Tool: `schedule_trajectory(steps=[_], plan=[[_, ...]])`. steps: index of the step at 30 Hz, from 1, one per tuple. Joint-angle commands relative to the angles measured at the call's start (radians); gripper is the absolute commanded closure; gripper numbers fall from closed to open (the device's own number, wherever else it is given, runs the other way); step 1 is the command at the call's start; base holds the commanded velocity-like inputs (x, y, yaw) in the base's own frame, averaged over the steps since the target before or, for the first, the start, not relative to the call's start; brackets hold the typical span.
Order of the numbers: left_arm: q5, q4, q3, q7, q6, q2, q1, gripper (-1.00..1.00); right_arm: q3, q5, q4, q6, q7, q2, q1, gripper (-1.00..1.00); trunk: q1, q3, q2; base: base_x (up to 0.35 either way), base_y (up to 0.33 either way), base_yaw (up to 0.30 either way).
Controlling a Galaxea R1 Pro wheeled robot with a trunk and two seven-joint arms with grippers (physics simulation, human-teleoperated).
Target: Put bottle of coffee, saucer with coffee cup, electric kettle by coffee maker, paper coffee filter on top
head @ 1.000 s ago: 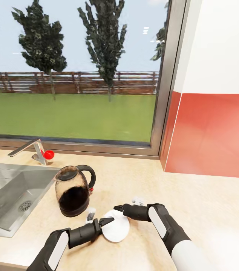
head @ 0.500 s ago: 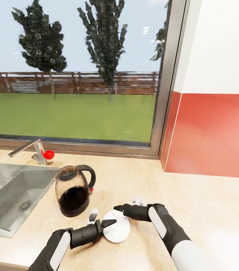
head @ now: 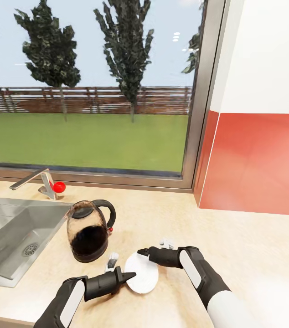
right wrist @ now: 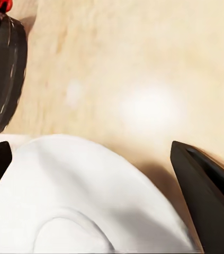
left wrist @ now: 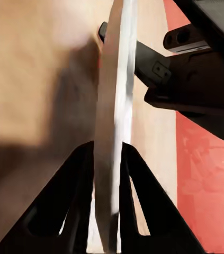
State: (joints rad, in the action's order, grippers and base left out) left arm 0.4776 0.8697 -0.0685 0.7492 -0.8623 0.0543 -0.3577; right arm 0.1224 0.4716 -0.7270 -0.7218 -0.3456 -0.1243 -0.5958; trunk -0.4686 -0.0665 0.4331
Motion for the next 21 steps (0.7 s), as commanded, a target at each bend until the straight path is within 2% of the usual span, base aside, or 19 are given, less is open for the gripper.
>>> schedule_trajectory(steps=[1,21], plan=[[-0.004,0.0,-0.004,0.006,-0.003,0.001,-0.001,1.0,0.0,-0.007,0.0,-0.004,-0.001,0.0,-0.001,-1.0,-0.001,-0.002,0.002,0.0,0.0,0.0],[0.003,0.002,-0.008,0.007,-0.005,-0.005,-0.001,1.0,-0.009,-0.007,-0.015,-0.004,0.0,0.005,0.0,-1.0,-0.001,-0.002,0.002,0.0,0.0,0.0]])
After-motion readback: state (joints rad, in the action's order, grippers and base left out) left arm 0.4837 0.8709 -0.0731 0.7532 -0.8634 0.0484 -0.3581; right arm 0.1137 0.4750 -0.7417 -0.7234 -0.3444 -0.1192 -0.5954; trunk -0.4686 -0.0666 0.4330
